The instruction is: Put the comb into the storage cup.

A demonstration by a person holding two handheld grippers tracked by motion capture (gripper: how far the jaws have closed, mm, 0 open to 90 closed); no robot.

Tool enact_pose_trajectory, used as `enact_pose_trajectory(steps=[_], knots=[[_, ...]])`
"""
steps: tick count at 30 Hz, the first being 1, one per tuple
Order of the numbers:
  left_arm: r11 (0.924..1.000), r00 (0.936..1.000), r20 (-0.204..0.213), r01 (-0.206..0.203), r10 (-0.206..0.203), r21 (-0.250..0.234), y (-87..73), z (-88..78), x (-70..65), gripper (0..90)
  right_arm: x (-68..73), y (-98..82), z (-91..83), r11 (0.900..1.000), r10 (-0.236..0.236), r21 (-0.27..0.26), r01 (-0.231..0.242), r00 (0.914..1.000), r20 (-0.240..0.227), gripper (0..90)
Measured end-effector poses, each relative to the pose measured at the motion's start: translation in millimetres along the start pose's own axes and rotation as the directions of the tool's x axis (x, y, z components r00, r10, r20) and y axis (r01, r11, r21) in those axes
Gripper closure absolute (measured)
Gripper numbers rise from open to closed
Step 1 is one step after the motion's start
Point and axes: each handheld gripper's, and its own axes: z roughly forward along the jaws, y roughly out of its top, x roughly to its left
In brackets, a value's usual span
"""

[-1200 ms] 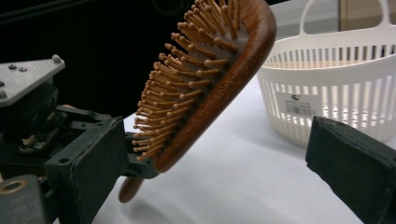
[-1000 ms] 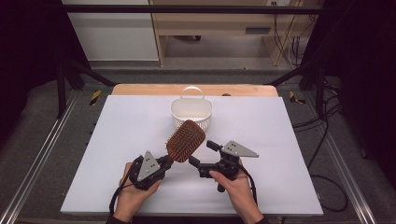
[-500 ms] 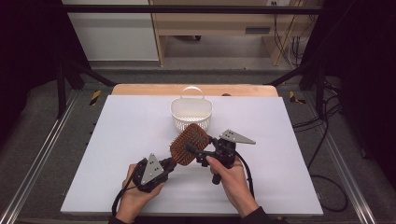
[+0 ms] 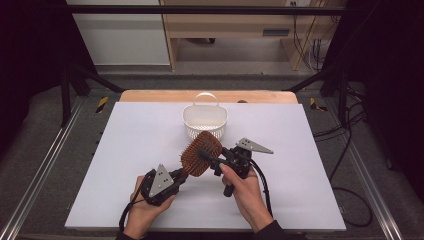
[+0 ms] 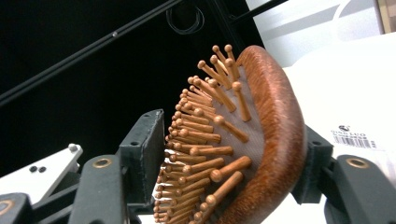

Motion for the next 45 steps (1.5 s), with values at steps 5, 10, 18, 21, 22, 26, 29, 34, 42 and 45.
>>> enact_pose_trajectory(steps=[5,10,18,21,22,26,29,34,42,45], knots=[[0.9998,0.9998,-0.011,0.017,-0.017,0.008,-2.8,1.0,1.2,72.3,0.5,2.0,3.6,0.999,0.033,0.009,-0.033,0.9994,-0.007,47.2],[0.9990,0.9989,-0.014,0.044,-0.044,-0.006,-2.6,-0.3,2.7,72.3,4.6,4.9,7.4,0.999,0.046,0.004,-0.046,0.9989,-0.005,50.5],[0.9962,0.9966,-0.019,0.079,-0.080,-0.036,-2.4,-1.3,3.6,71.9,10.8,10.8,11.6,0.999,0.043,-0.006,-0.043,0.9991,-0.006,52.6],[0.9946,0.9952,-0.012,0.097,-0.098,-0.037,-2.9,-1.3,4.5,71.8,10.7,11.7,13.1,0.999,0.050,-0.007,-0.050,0.9987,-0.008,52.6],[0.9948,0.9952,-0.010,0.097,-0.097,-0.033,-2.7,-1.1,4.5,71.9,10.8,11.9,13.7,0.998,0.057,-0.004,-0.057,0.9984,-0.005,52.6],[0.9936,0.9941,-0.007,0.108,-0.108,-0.034,-2.7,-0.7,4.1,71.9,12.9,13.1,14.3,0.999,0.047,0.004,-0.047,0.9989,0.003,52.6],[0.9932,0.9938,-0.008,0.111,-0.111,-0.037,-2.1,-1.0,3.6,71.8,14.3,14.0,13.6,0.999,0.043,0.007,-0.043,0.9991,0.004,52.6],[0.9909,0.9919,-0.009,0.126,-0.127,-0.047,-1.4,-2.0,3.6,71.0,15.2,14.9,13.4,0.999,0.044,0.002,-0.044,0.9990,0.002,52.6],[0.9801,0.9818,-0.020,0.187,-0.189,-0.066,-2.9,-3.9,8.1,64.7,17.1,21.2,14.7,0.999,0.038,-0.009,-0.038,0.9993,-0.002,52.5],[0.9791,0.9811,-0.030,0.188,-0.191,-0.076,-1.9,-4.8,7.4,56.4,16.0,24.5,13.5,0.999,0.035,-0.021,-0.035,0.9994,0.002,52.4]])
